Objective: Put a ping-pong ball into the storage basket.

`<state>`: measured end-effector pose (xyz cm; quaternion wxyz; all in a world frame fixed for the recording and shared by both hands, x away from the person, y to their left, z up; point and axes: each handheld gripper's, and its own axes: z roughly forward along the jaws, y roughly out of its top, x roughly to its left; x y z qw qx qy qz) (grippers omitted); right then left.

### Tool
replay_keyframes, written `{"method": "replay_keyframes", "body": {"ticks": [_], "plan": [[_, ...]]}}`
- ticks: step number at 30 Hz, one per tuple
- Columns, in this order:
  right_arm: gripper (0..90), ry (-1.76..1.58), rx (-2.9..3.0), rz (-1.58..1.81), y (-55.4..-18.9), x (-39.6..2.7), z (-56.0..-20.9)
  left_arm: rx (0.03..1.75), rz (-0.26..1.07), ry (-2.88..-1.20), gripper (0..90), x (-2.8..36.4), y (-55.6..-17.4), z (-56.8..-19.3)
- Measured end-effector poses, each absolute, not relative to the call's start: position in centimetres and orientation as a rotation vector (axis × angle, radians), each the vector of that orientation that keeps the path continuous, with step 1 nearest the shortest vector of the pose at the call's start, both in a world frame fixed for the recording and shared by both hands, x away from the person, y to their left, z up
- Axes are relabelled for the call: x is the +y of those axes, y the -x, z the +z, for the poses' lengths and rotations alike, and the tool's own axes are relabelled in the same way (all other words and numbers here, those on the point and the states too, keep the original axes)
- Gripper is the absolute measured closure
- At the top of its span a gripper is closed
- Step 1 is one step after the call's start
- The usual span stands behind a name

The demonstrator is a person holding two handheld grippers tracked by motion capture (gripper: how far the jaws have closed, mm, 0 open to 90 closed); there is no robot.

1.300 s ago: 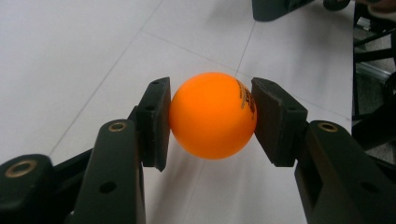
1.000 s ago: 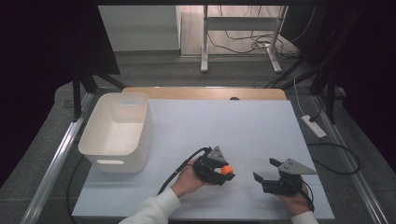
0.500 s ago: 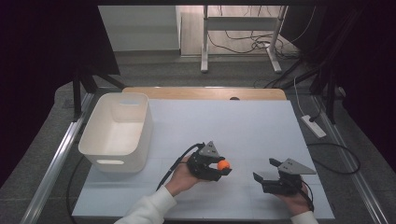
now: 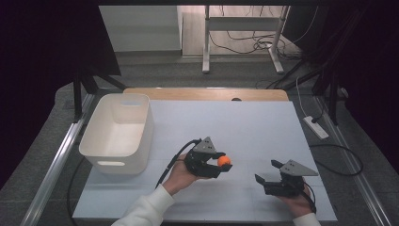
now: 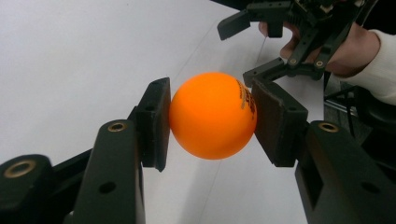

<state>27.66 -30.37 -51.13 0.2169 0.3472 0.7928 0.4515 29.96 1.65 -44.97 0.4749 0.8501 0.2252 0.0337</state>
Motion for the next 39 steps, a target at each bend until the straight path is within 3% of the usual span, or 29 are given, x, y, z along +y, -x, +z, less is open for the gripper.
{"method": "replay_keyframes", "body": {"ticks": [39], "plan": [[13.4, -0.959, 2.191, 1.245, -27.6, -30.4, -51.2, 0.618, 0.221, -1.942, 50.5, 4.3, -30.4, -40.6]]}}
